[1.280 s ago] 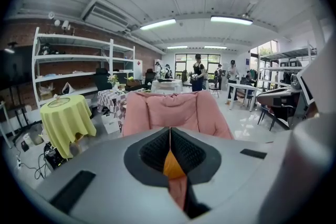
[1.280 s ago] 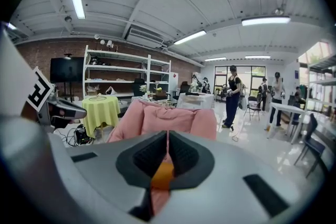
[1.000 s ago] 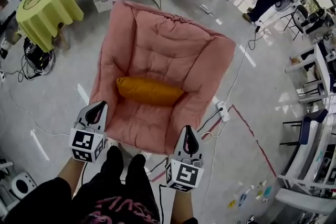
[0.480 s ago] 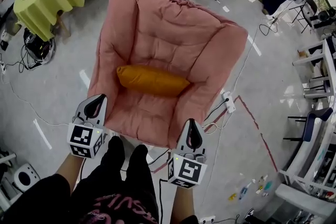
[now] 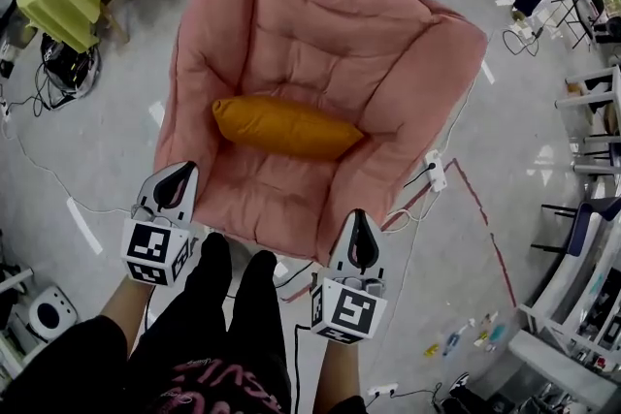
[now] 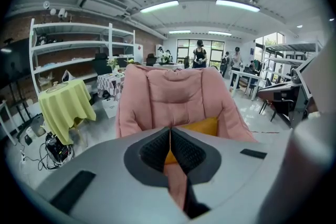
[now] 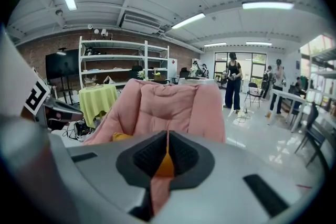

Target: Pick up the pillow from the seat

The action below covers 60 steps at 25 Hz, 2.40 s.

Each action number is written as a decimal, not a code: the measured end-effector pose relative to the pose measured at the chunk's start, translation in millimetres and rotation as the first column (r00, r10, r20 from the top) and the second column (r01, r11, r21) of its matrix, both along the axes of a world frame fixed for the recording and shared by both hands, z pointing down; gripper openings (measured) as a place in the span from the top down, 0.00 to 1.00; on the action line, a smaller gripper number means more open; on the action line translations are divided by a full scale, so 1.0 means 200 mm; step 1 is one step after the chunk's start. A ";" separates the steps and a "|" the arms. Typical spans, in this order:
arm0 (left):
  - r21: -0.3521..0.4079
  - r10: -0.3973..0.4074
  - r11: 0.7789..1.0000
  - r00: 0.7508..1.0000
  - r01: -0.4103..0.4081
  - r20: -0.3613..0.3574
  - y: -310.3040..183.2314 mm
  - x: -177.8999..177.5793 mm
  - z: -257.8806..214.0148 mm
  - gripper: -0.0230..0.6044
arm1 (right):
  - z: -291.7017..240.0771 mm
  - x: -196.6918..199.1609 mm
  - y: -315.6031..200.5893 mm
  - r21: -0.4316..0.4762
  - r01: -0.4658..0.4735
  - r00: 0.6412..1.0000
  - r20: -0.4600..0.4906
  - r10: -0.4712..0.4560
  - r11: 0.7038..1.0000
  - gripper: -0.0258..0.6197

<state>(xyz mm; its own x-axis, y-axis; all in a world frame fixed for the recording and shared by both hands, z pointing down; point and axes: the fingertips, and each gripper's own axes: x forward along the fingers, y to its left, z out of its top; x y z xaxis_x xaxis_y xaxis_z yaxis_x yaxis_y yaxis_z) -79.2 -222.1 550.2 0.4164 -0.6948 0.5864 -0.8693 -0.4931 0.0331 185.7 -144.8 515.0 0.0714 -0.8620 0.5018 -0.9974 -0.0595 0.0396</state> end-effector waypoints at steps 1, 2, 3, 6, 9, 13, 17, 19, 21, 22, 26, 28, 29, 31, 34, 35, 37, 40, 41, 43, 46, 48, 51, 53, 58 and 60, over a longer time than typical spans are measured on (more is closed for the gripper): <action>-0.004 -0.001 1.000 1.000 0.001 0.004 0.00 0.00 0.02 0.95 | 0.02 0.00 -0.01 -0.003 0.000 1.000 0.001 0.000 1.000 0.93; -0.009 -0.004 1.000 1.000 0.004 0.007 -0.01 0.00 0.05 0.95 | 0.04 0.01 -0.02 -0.006 0.001 1.000 0.001 -0.001 1.000 0.93; -0.013 -0.006 1.000 1.000 0.006 0.011 -0.01 0.00 0.08 0.95 | 0.06 0.01 -0.02 -0.009 0.002 1.000 0.001 -0.002 1.000 0.93; -0.026 -0.008 1.000 1.000 0.009 0.018 0.00 -0.01 0.16 0.95 | 0.13 0.01 -0.02 -0.020 0.003 1.000 0.004 -0.003 1.000 0.93; -0.037 -0.011 0.999 1.000 0.012 0.023 0.00 -0.01 0.23 0.95 | 0.21 0.01 -0.02 -0.035 0.003 1.000 0.006 -0.002 0.999 0.93; -0.041 -0.017 0.999 1.000 0.018 0.023 -0.02 -0.01 0.32 0.95 | 0.31 0.02 -0.04 -0.053 0.002 1.000 0.007 -0.002 0.999 0.93; -0.040 -0.014 0.999 1.000 0.015 0.024 -0.04 -0.01 0.37 0.95 | 0.37 0.01 -0.05 -0.061 0.004 1.000 0.014 -0.003 0.998 0.93; -0.042 -0.016 0.999 1.000 0.017 0.026 -0.05 -0.01 0.40 0.95 | 0.40 0.00 -0.06 -0.062 0.008 1.000 0.020 -0.007 0.998 0.93; -0.048 -0.019 0.999 0.999 0.021 0.026 -0.07 -0.01 0.43 0.95 | 0.42 0.00 -0.07 -0.064 0.011 1.000 0.023 -0.010 0.998 0.93; -0.052 -0.020 0.998 0.999 0.022 0.026 -0.07 -0.01 0.45 0.95 | 0.44 0.00 -0.08 -0.065 0.012 1.000 0.023 -0.011 0.998 0.93; -0.062 -0.016 0.998 1.000 0.017 0.024 -0.11 -0.01 0.52 0.95 | 0.51 0.00 -0.12 -0.068 0.020 0.999 0.030 -0.018 0.998 0.93; -0.063 -0.010 0.998 1.000 0.011 0.022 -0.13 0.00 0.55 0.95 | 0.55 0.00 -0.14 -0.069 0.027 0.999 0.037 -0.025 0.997 0.93; -0.066 -0.008 0.998 1.000 0.009 0.020 -0.14 0.01 0.57 0.95 | 0.57 0.00 -0.15 -0.069 0.028 0.999 0.038 -0.026 0.997 0.93; -0.079 -0.009 0.997 1.000 0.010 0.012 -0.15 0.02 0.62 0.94 | 0.61 0.00 -0.16 -0.073 0.031 0.999 0.038 -0.029 0.997 0.92; -0.119 0.005 0.993 1.000 -0.005 0.002 -0.18 0.03 0.69 0.76 | 0.68 0.01 -0.19 -0.095 0.047 0.998 0.053 -0.042 0.994 0.80; -0.130 0.006 0.992 1.000 -0.006 0.002 -0.18 0.04 0.71 0.73 | 0.71 0.01 -0.20 -0.104 0.052 0.997 0.061 -0.046 0.993 0.74; -0.144 0.001 0.990 1.000 -0.001 -0.003 -0.21 0.04 0.76 0.71 | 0.76 0.02 -0.22 -0.116 0.059 0.996 0.068 -0.051 0.992 0.71; -0.173 -0.004 0.985 1.000 0.000 -0.022 -0.24 0.06 0.83 0.61 | 0.83 0.03 -0.26 -0.129 0.074 0.995 0.081 -0.064 0.989 0.61; -0.183 -0.004 0.983 1.000 -0.001 -0.029 -0.25 0.08 0.86 0.57 | 0.86 0.03 -0.27 -0.135 0.081 0.994 0.090 -0.069 0.987 0.59; -0.198 -0.008 0.980 0.999 0.000 -0.036 -0.28 0.09 0.91 0.52 | 0.92 0.03 -0.29 -0.148 0.090 0.992 0.101 -0.075 0.985 0.55; -0.203 -0.018 0.979 0.999 0.012 -0.030 -0.34 0.07 0.97 0.48 | 1.01 0.02 -0.33 -0.165 0.093 0.992 0.103 -0.076 0.982 0.51; -0.201 -0.032 0.979 0.999 0.026 -0.026 -0.39 0.05 1.01 0.45 | 1.07 0.01 -0.36 -0.179 0.091 0.992 0.106 -0.073 0.980 0.49; -0.208 -0.054 0.977 0.998 0.046 -0.034 -0.43 0.05 1.06 0.44 | 1.15 0.04 -0.41 -0.197 0.085 0.991 0.114 -0.063 0.977 0.47; -0.218 -0.065 0.974 0.997 0.055 -0.041 -0.46 0.05 1.09 0.42 | 1.19 0.05 -0.44 -0.201 0.080 0.991 0.118 -0.057 0.976 0.46; -0.247 -0.085 0.967 0.995 0.068 -0.055 -0.50 0.07 1.15 0.40 | 1.28 0.06 -0.51 -0.221 0.064 0.991 0.131 -0.035 0.973 0.44; -0.259 -0.084 0.963 0.995 0.067 -0.058 -0.52 0.10 1.17 0.39 | 1.30 0.08 -0.52 -0.229 0.059 0.990 0.137 -0.028 0.972 0.44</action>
<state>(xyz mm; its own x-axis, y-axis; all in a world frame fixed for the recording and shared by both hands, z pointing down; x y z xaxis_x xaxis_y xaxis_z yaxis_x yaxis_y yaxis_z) -59.5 -326.1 783.8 0.4133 -0.5555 0.7216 -0.8951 -0.3934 0.2099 201.0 -249.4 775.8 -0.0440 -0.7215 0.6910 -0.9961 -0.0208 -0.0852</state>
